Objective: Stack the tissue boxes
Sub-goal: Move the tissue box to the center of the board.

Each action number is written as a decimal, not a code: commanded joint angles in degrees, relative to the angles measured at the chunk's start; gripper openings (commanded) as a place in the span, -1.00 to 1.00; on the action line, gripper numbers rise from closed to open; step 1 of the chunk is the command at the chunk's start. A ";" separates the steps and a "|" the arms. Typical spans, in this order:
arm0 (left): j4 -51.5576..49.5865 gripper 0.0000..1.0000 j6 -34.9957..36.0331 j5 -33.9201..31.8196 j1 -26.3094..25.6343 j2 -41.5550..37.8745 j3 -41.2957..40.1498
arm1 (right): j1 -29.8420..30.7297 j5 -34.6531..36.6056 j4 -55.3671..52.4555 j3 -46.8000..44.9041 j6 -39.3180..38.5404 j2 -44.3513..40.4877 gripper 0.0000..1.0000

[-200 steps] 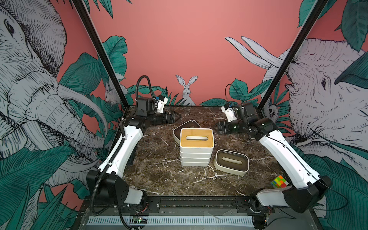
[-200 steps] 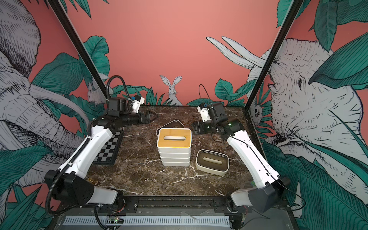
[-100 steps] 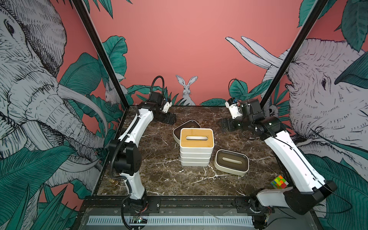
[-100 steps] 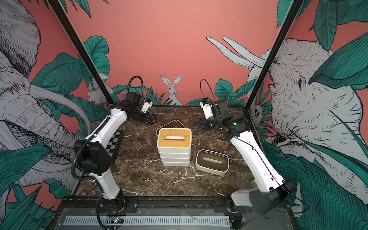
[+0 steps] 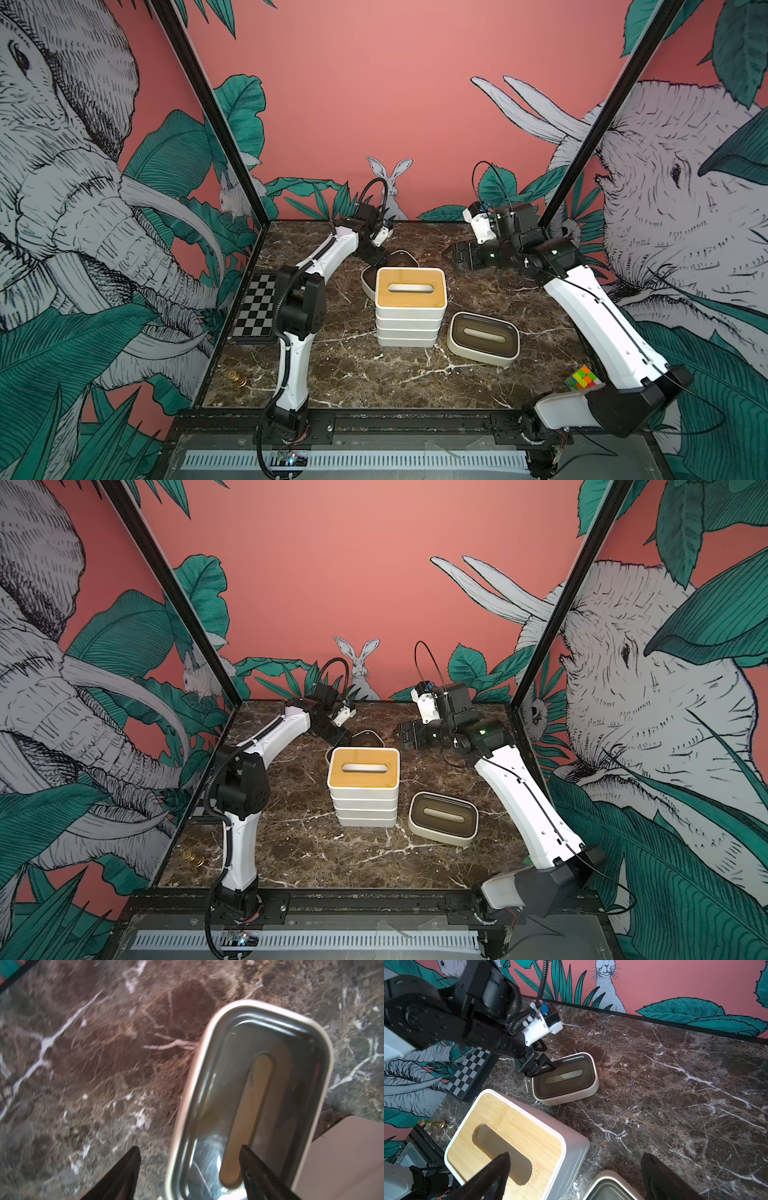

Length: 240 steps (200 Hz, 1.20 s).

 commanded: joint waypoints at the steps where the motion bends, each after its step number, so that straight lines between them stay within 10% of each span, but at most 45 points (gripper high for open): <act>1: -1.14 0.53 3.89 -3.78 -0.04 -0.09 1.42 | 0.17 -0.47 0.40 1.66 0.67 0.08 0.96; 240: -3.43 0.42 7.60 -3.56 -0.84 3.70 0.14 | 0.16 -3.64 -0.35 4.67 0.31 4.68 0.96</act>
